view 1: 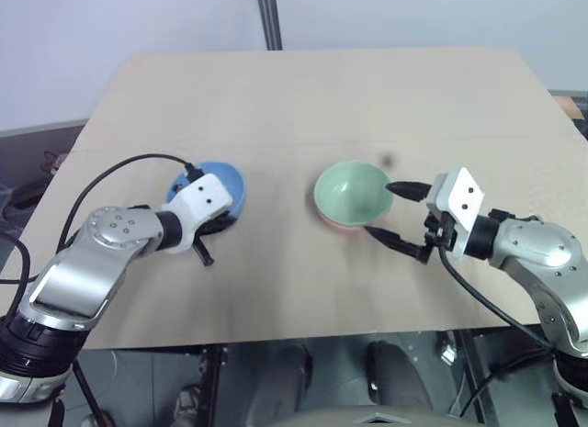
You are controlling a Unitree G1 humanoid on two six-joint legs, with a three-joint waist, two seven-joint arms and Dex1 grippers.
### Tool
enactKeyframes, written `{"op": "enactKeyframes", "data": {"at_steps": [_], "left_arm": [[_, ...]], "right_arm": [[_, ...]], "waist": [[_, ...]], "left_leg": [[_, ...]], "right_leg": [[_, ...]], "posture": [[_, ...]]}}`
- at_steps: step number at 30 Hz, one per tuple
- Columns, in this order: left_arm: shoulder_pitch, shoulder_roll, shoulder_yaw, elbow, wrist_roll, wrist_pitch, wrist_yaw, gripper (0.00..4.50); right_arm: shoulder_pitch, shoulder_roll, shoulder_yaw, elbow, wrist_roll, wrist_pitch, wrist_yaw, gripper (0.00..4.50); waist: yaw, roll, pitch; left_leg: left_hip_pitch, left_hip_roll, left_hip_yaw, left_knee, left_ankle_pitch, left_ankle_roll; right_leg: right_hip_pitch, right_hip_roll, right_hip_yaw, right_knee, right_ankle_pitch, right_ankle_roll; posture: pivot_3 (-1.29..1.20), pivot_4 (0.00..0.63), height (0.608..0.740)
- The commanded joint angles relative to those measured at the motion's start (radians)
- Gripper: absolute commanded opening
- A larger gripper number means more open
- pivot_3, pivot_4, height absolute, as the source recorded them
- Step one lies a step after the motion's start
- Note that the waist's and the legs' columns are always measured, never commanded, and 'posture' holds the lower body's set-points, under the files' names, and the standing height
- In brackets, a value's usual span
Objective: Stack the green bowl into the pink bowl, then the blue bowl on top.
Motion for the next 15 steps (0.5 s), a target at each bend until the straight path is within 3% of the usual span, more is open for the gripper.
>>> {"op": "enactKeyframes", "data": {"at_steps": [1, 7, 10, 15], "left_arm": [[-0.067, -0.004, 0.014, 0.002, -0.009, -0.028, -0.045, 0.04], [-0.27, -0.099, 0.015, 0.091, -0.073, -0.298, -0.233, 0.04], [-0.35, -0.123, -0.035, 0.152, -0.06, -0.428, -0.358, 0.04], [-0.548, -0.243, -0.156, 0.358, -0.06, -0.562, -0.603, 0.04]], "right_arm": [[0.045, -0.007, -0.063, -0.049, 0.006, -0.035, -0.041, 4.11], [0.206, 0.006, -0.189, -0.074, 0.044, -0.083, -0.065, 4.11], [0.298, -0.005, -0.236, -0.095, 0.027, -0.13, -0.07, 4.11], [0.411, 0.007, -0.282, -0.134, 0.012, -0.168, -0.114, 4.11]], "waist": [[0.0, 0.0, 0.0], [0.012, -0.002, 0.001], [0.009, -0.002, 0.001], [0.002, -0.002, 0.001]], "left_leg": [[0.0, 0.0, 0.0, 0.0, 0.0, 0.0], [-0.001, 0.0, -0.001, 0.002, 0.0, 0.0], [-0.001, -0.001, 0.0, 0.002, 0.0, 0.0], [0.0, 0.0, 0.001, 0.003, 0.0, 0.0]], "right_leg": [[0.0, 0.0, 0.0, 0.0, 0.0, 0.0], [0.001, 0.0, -0.002, 0.0, 0.0, 0.0], [0.001, -0.001, -0.001, -0.001, 0.0, 0.0], [0.003, 0.0, -0.001, 0.0, 0.0, 0.0]], "posture": [[0.0, 0.15, 0.74], [0.0, 0.15, 0.74], [0.0, 0.15, 0.74], [0.0, 0.15, 0.74]]}}
